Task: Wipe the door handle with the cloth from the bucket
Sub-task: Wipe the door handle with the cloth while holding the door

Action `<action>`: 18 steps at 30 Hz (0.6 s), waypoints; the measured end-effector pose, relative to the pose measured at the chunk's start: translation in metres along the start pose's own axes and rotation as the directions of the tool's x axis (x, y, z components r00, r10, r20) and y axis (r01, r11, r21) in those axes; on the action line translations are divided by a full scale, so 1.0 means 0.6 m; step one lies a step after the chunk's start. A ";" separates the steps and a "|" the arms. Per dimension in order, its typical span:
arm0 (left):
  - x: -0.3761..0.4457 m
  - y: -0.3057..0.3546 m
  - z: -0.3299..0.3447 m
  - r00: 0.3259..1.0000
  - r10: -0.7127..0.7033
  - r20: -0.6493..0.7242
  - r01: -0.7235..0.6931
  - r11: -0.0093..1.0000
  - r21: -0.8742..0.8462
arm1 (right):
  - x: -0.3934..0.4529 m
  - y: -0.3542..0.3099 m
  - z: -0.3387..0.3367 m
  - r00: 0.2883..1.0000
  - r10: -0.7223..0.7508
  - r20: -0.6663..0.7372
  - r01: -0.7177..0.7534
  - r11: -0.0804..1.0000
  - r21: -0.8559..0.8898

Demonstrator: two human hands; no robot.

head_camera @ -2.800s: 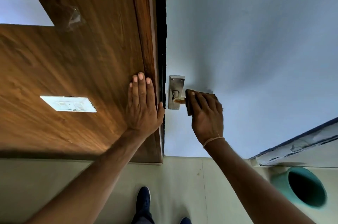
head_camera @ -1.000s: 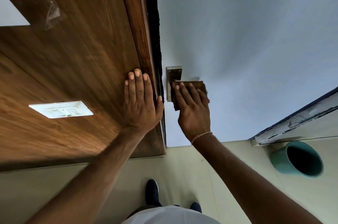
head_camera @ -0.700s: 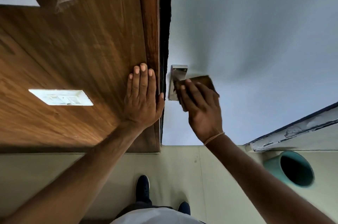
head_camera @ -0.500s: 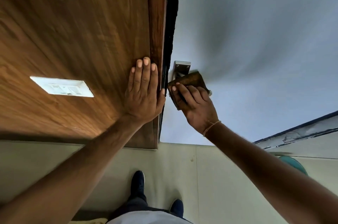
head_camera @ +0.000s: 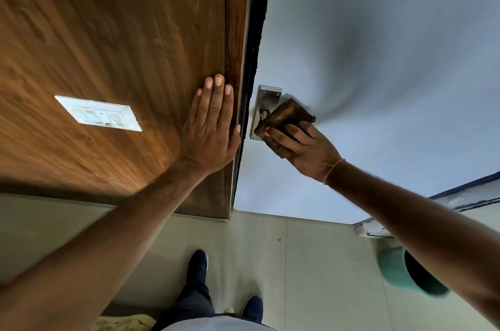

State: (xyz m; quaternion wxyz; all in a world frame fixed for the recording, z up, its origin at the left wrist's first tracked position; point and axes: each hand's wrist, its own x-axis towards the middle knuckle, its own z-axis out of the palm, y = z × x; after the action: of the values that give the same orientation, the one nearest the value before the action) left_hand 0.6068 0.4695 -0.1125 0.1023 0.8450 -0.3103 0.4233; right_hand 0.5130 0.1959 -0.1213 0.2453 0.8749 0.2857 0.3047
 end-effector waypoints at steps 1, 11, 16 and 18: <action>0.000 -0.002 -0.002 1.000 0.008 0.007 -0.008 1.000 -0.005 | -0.010 0.005 -0.003 1.000 -0.009 0.014 0.010 1.000 -0.009; -0.002 0.003 -0.004 1.000 -0.016 -0.006 0.016 1.000 -0.006 | 0.043 -0.026 -0.007 0.998 -0.008 0.062 0.007 1.000 0.027; 0.001 0.004 -0.005 1.000 -0.029 -0.006 0.029 0.999 -0.027 | 0.012 -0.018 -0.013 0.997 -0.019 0.077 0.018 1.000 0.011; 0.000 0.011 -0.006 0.999 -0.047 -0.008 0.046 0.998 -0.046 | -0.004 -0.012 -0.018 0.997 0.008 0.073 -0.008 1.000 0.005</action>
State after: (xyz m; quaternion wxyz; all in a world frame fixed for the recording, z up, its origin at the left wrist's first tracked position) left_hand 0.6004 0.4656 -0.1107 0.1327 0.8475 -0.2997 0.4174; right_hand 0.5016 0.2023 -0.1189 0.2518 0.8872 0.2740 0.2729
